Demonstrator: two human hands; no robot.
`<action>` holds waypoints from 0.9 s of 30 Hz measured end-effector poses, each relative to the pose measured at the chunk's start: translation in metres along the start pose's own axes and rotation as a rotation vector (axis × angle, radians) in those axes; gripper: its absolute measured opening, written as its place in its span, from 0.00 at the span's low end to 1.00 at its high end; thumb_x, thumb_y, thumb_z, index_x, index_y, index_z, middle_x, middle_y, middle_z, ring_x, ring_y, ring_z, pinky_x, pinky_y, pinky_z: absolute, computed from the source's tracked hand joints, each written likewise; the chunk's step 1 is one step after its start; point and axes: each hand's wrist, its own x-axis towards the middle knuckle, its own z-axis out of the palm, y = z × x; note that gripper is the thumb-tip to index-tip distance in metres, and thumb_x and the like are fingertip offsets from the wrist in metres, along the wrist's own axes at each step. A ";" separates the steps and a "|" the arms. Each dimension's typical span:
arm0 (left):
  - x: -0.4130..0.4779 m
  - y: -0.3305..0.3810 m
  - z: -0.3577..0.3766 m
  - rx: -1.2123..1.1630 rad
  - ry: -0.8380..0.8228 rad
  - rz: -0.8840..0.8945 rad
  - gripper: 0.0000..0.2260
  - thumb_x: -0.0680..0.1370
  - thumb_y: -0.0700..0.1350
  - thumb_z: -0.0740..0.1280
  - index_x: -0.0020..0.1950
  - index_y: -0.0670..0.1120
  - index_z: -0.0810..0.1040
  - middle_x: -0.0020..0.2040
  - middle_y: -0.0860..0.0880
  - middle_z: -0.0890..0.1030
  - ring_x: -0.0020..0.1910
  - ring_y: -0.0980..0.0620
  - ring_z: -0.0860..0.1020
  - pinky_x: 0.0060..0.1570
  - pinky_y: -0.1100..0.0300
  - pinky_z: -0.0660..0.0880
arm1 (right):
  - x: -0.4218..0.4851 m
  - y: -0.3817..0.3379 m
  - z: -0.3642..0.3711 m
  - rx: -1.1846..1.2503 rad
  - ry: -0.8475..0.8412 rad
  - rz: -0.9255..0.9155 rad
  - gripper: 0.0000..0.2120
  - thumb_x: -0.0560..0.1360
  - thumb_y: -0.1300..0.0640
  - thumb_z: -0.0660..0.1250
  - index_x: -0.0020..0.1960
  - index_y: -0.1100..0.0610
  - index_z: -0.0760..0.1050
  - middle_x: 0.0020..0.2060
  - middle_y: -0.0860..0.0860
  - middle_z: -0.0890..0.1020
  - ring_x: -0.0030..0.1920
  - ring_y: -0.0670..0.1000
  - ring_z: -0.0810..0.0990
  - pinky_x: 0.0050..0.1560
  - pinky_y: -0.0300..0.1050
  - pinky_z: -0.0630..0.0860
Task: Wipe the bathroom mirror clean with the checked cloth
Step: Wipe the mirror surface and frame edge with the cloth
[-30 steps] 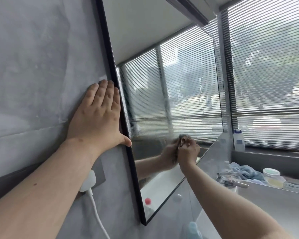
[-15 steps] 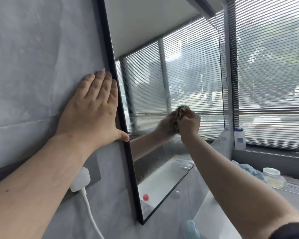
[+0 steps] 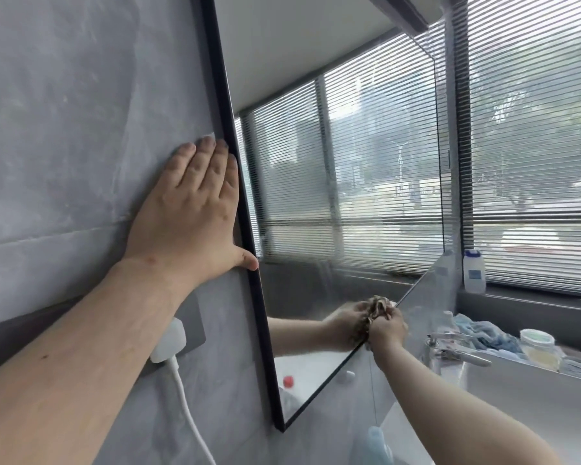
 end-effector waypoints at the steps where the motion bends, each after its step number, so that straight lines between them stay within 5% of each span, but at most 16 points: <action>1: 0.000 0.000 0.001 0.002 0.002 -0.001 0.63 0.60 0.81 0.46 0.80 0.35 0.44 0.81 0.38 0.49 0.81 0.41 0.46 0.79 0.46 0.42 | -0.003 0.007 -0.001 -0.025 0.009 -0.032 0.14 0.78 0.61 0.60 0.58 0.51 0.80 0.53 0.60 0.78 0.48 0.61 0.79 0.52 0.59 0.80; 6: 0.000 0.000 0.000 0.006 -0.003 0.005 0.63 0.60 0.82 0.46 0.80 0.36 0.46 0.81 0.38 0.50 0.81 0.41 0.48 0.79 0.46 0.43 | -0.029 0.007 -0.008 -0.052 -0.085 -0.229 0.08 0.79 0.59 0.61 0.52 0.50 0.78 0.48 0.50 0.74 0.52 0.55 0.75 0.59 0.52 0.74; 11: 0.001 -0.001 0.001 0.015 -0.001 -0.001 0.63 0.61 0.82 0.47 0.80 0.37 0.44 0.81 0.39 0.48 0.81 0.42 0.46 0.79 0.46 0.42 | -0.092 0.006 -0.018 -0.005 -0.194 -0.384 0.11 0.82 0.61 0.59 0.43 0.52 0.73 0.47 0.54 0.73 0.47 0.43 0.72 0.51 0.42 0.66; 15: 0.001 0.000 0.001 0.018 0.012 -0.007 0.63 0.61 0.83 0.50 0.80 0.37 0.46 0.81 0.39 0.49 0.81 0.42 0.47 0.79 0.47 0.43 | -0.143 0.028 -0.024 -0.111 -0.342 -0.693 0.05 0.81 0.56 0.60 0.48 0.53 0.72 0.51 0.48 0.71 0.50 0.34 0.71 0.49 0.26 0.67; 19: 0.000 0.000 0.002 0.008 0.013 -0.009 0.63 0.61 0.83 0.52 0.80 0.37 0.48 0.81 0.39 0.51 0.81 0.42 0.48 0.79 0.47 0.44 | -0.138 0.039 -0.025 -0.163 -0.400 -0.985 0.06 0.80 0.53 0.55 0.53 0.51 0.69 0.53 0.46 0.68 0.48 0.38 0.71 0.48 0.30 0.70; 22: 0.000 0.000 0.002 0.014 0.005 -0.008 0.63 0.61 0.83 0.51 0.80 0.37 0.47 0.81 0.39 0.50 0.81 0.42 0.48 0.79 0.47 0.44 | -0.115 0.026 -0.019 -0.161 -0.278 -0.912 0.07 0.80 0.54 0.54 0.55 0.52 0.69 0.51 0.51 0.70 0.45 0.46 0.71 0.45 0.34 0.67; 27: 0.000 0.001 0.003 0.027 0.002 -0.012 0.63 0.61 0.82 0.48 0.80 0.37 0.45 0.82 0.40 0.49 0.81 0.43 0.46 0.79 0.47 0.42 | -0.064 -0.011 -0.002 -0.120 -0.123 -0.432 0.12 0.82 0.56 0.54 0.60 0.59 0.72 0.53 0.54 0.71 0.54 0.55 0.73 0.51 0.44 0.64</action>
